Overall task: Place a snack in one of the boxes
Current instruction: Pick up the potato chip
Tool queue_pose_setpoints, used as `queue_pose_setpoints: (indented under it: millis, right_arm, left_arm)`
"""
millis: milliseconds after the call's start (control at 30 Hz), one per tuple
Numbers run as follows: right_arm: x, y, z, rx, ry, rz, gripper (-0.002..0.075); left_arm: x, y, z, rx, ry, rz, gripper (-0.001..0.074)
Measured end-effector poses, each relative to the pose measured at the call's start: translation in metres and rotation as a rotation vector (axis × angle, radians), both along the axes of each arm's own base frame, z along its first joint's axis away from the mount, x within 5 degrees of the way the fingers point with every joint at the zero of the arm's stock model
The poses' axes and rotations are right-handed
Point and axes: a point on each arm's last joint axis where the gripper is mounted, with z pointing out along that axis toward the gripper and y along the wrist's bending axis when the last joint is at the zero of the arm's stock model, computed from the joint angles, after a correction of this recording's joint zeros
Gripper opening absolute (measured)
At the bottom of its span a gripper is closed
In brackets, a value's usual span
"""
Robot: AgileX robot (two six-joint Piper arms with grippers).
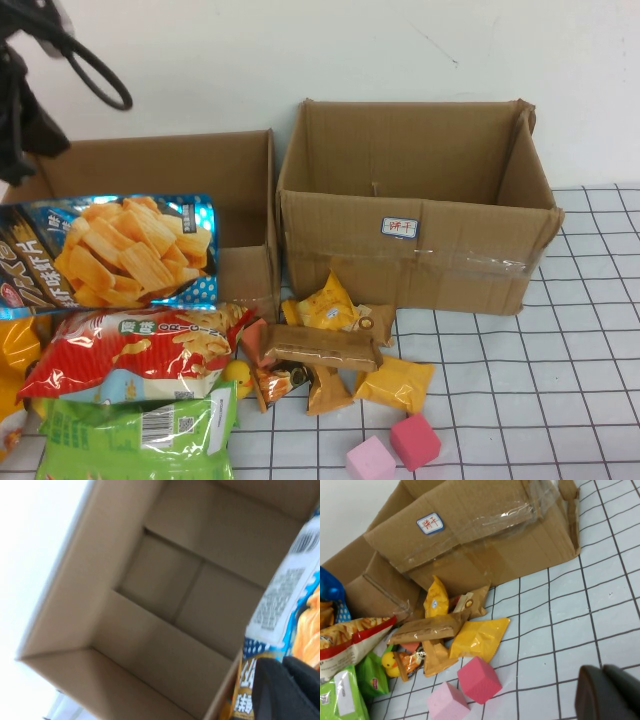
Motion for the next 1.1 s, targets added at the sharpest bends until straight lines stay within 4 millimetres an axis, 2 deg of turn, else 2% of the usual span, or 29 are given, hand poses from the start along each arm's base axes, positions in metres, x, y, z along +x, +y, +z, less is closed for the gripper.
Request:
queue_pose_setpoints:
  millis: [200,367,433,500,600,667,733,867,1100]
  right_arm:
    - [0.0,0.0,0.0,0.0,0.0,0.0,-0.0001]
    - [0.0,0.0,0.0,-0.003,-0.001,0.001,-0.0001]
    - [0.0,0.0,0.0,-0.004,-0.002,0.001,-0.0001]
    - [0.0,0.0,0.0,-0.007,-0.002,0.002,-0.0001]
    - [0.0,0.0,0.0,-0.009,-0.003,0.003,-0.0001]
    - [0.0,0.0,0.0,-0.009,-0.004,0.004,-0.0001]
    - [0.0,0.0,0.0,-0.01,-0.005,0.005,-0.0001]
    - [0.0,0.0,0.0,-0.01,-0.005,0.007,-0.0001]
    - [0.0,0.001,0.0,-0.016,-0.004,0.012,-0.0001]
  left_arm:
    - [-0.012,-0.003,0.02,-0.043,-0.081,0.0,-0.0001]
    - [-0.017,-0.004,0.019,-0.056,-0.029,0.002,0.0001]
    - [-0.018,-0.004,0.017,-0.056,-0.007,0.0,0.0026]
    - [-0.018,-0.004,0.016,-0.055,0.002,-0.002,0.0108]
    - [-0.015,-0.004,0.012,-0.055,0.017,-0.002,0.0325]
    - [-0.011,-0.004,0.007,-0.058,0.033,0.003,0.0504]
    - [-0.003,-0.004,-0.002,-0.067,0.065,0.021,0.0607]
    - [0.013,-0.004,-0.024,-0.065,0.132,0.036,0.0678]
    - [0.039,-0.005,-0.066,-0.04,0.232,0.021,0.0675]
